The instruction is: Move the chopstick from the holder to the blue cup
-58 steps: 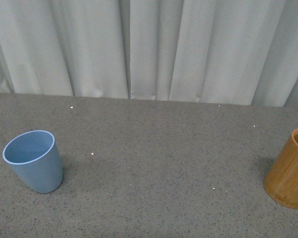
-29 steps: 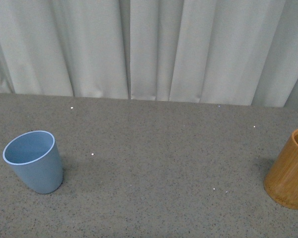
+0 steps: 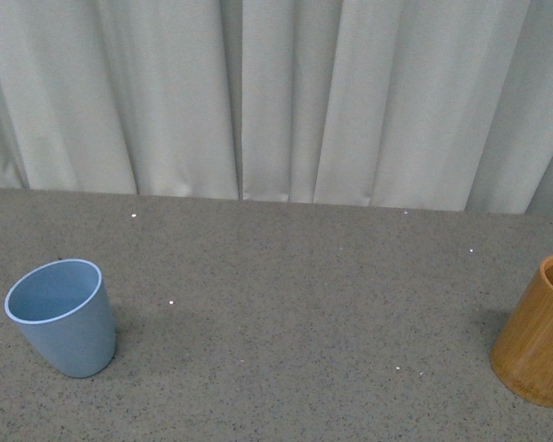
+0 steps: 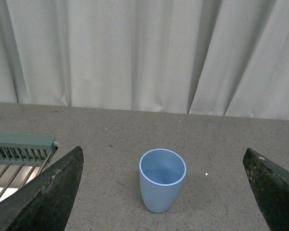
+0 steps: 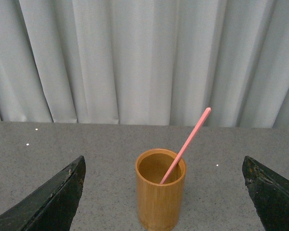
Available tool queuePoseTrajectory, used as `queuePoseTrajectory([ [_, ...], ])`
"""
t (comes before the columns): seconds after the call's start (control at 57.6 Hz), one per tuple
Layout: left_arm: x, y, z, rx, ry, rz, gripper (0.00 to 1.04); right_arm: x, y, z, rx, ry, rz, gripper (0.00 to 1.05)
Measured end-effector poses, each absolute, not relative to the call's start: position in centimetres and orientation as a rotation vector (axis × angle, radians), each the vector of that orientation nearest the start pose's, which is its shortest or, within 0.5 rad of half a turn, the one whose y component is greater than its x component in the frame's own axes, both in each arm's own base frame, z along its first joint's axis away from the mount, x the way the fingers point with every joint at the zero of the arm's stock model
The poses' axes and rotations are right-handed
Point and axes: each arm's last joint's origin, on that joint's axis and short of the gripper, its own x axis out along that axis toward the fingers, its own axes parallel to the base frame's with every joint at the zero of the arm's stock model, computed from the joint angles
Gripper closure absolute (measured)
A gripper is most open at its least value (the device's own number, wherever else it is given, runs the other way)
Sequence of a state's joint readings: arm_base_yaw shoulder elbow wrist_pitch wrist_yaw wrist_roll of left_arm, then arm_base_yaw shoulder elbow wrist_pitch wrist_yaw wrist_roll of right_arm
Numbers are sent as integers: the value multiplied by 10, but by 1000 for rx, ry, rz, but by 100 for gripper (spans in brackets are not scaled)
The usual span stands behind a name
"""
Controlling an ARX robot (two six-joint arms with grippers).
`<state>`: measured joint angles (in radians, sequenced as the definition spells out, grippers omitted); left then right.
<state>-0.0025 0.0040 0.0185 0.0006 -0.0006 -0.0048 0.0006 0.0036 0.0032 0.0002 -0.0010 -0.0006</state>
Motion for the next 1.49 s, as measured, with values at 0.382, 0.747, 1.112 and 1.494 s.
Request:
queuePoseTrajectory([
  [0.382, 97, 0, 170, -5, -15, -2, 7, 98, 0, 164, -1, 0, 2, 10],
  [0.747, 97, 0, 168, -122, 111, 69, 7, 98, 0, 164, -1, 0, 2, 10],
  [1.112, 146, -5, 170, -714, 225, 290, 7, 98, 0, 164, -1, 0, 2, 10],
  [1.494, 217, -37, 167, -676, 329, 362, 7, 98, 0, 164, -1, 0, 2, 10],
])
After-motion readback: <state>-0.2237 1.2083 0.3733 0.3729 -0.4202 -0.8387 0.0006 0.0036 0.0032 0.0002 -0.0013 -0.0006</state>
